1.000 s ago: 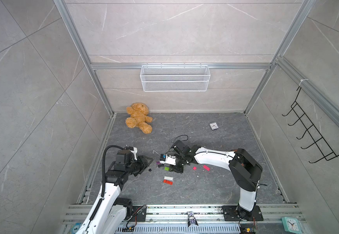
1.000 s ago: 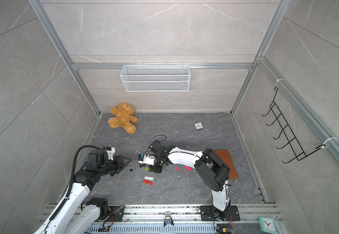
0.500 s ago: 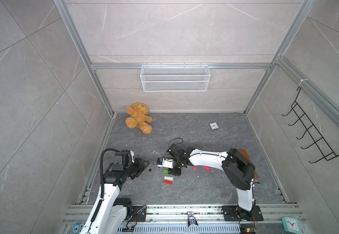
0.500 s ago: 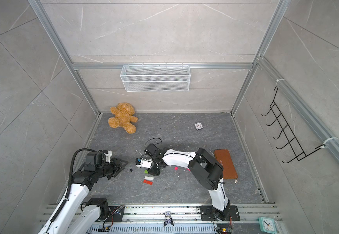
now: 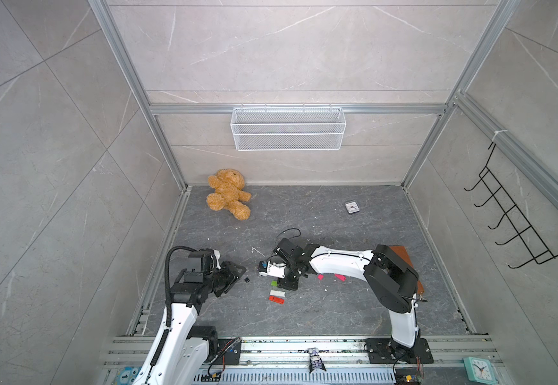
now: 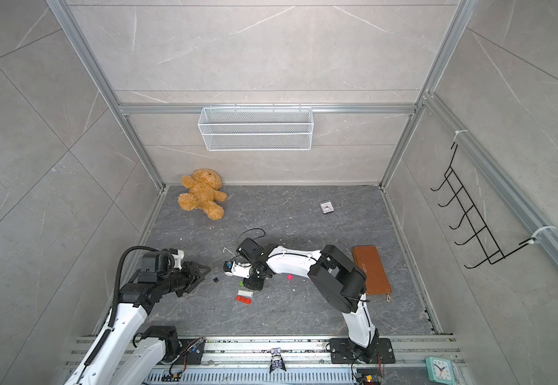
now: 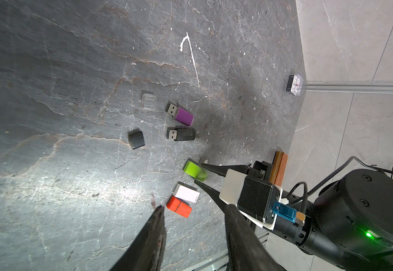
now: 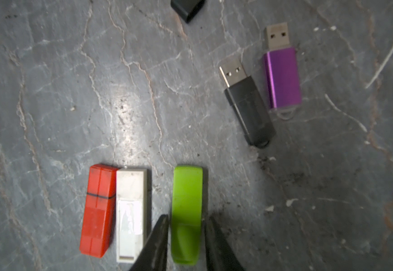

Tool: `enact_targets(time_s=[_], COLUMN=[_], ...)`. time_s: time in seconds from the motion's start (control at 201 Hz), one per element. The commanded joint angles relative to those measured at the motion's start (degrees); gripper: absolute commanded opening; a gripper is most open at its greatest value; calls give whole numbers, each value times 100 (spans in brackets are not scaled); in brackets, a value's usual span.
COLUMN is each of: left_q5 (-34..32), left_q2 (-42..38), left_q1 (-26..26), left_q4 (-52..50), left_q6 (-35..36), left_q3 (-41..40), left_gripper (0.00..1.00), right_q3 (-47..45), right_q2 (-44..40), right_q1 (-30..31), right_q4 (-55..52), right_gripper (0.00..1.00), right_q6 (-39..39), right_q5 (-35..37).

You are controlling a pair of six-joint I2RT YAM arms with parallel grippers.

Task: Close the usb drive cover
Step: Place the USB drive at the center of the board.

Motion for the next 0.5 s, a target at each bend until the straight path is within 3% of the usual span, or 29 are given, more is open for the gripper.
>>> enact_targets(time_s=[0.0,0.249,0.499], left_q5=[99,668,1026], left_q2=[-11,172,589], left_q1=[69,496,1058], left_q4=[-120,89,165], left_q6=[203,118,242], left_q3=[65,78,216], left_gripper=[45,45,45], right_q3=[-39,-15,487], right_q2=[-164,-385,65], right_q1=[39,39,36], right_q4=[109,479,798], right_gripper=[34,37,38], right_q6=[-48,-430,-867], right_q5=[17,-219,-1118])
